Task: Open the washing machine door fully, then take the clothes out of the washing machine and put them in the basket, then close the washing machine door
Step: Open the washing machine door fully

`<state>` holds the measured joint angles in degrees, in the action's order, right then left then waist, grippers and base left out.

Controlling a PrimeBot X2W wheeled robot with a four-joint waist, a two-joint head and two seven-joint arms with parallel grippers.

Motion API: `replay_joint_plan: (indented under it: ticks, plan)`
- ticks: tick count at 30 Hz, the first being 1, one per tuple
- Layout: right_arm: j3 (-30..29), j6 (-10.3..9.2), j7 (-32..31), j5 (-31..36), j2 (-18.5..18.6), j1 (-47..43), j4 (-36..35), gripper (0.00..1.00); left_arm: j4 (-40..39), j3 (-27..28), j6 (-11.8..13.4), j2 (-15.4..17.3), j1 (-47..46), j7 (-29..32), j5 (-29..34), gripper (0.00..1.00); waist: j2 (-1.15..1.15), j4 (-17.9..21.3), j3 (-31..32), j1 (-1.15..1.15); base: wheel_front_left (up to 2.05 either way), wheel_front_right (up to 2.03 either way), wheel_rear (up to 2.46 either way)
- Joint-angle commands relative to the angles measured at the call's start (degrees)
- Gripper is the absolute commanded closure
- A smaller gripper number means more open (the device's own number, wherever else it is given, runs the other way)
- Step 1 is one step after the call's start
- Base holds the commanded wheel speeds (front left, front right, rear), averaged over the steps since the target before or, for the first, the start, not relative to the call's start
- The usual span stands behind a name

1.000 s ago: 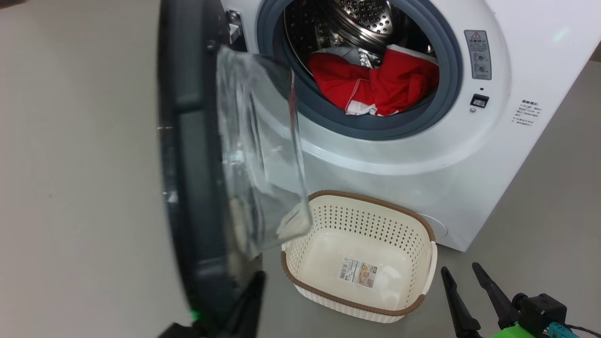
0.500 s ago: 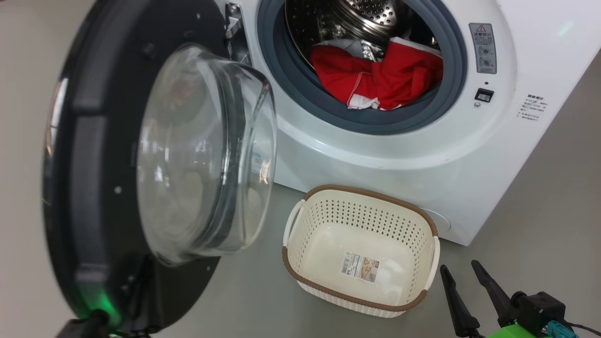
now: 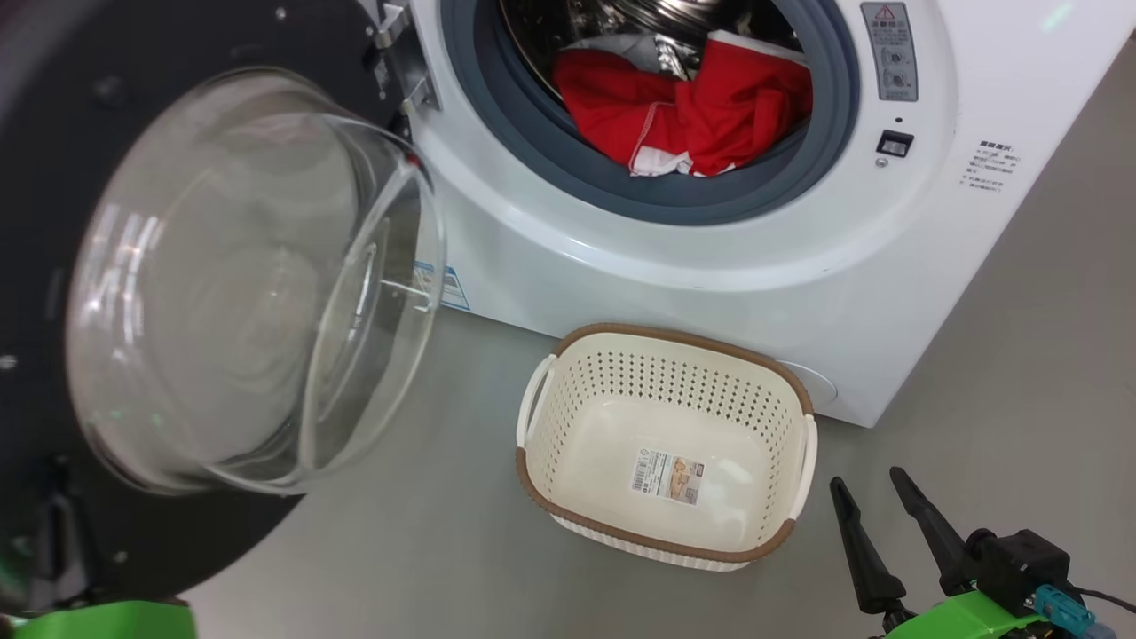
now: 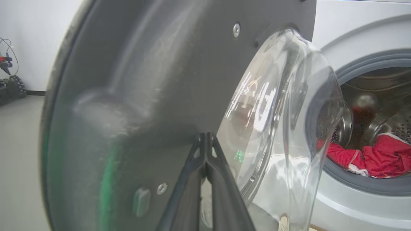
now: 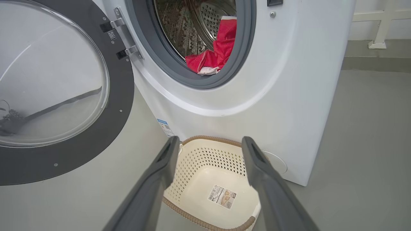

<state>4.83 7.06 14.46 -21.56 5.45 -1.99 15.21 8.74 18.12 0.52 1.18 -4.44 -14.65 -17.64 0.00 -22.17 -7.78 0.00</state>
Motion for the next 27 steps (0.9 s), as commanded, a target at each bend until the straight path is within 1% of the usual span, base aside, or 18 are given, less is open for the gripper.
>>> replay_joint_plan:
  ticks: [1, 6, 11, 18, 27]
  plan:
    - [1.63, 0.43, 0.53, 0.24, 0.81, 2.43, -1.40, 0.00, -0.78, 4.02, -0.03, 1.70, -2.42, -0.35, 0.90, 1.00, 0.00, 0.45, -0.50, 0.00, 0.00, 0.00, 0.00]
    - [1.65, 0.43, 0.53, 0.22, 1.04, 2.70, -1.42, 0.00, 1.83, 9.74, -1.95, 2.28, -5.34, -0.35, 3.47, 1.00, 0.00, 0.88, -0.95, 0.00, 0.00, 0.00, 0.00]
    - [1.92, 0.43, 0.53, 0.16, 1.27, 2.92, -1.31, 0.00, 5.21, 13.50, -3.64, 3.42, -8.62, -0.35, 5.91, 1.00, 0.00, 1.35, -1.13, 0.00, 0.00, 0.00, 0.00]
    - [2.58, 0.43, 0.53, 0.19, 1.65, 3.44, -1.45, 0.00, 10.65, 17.86, -4.99, 5.58, -13.16, -0.35, 8.26, 1.00, 0.00, 2.45, -1.92, 0.00, 0.00, 0.00, 0.00]
    - [2.82, 0.43, 0.54, 0.12, 2.33, 3.91, -1.72, 0.00, 16.15, 22.34, -5.54, 7.48, -17.88, -0.35, 10.59, 1.00, 0.00, 3.40, -3.14, 0.00, 0.00, 0.00, 0.00]
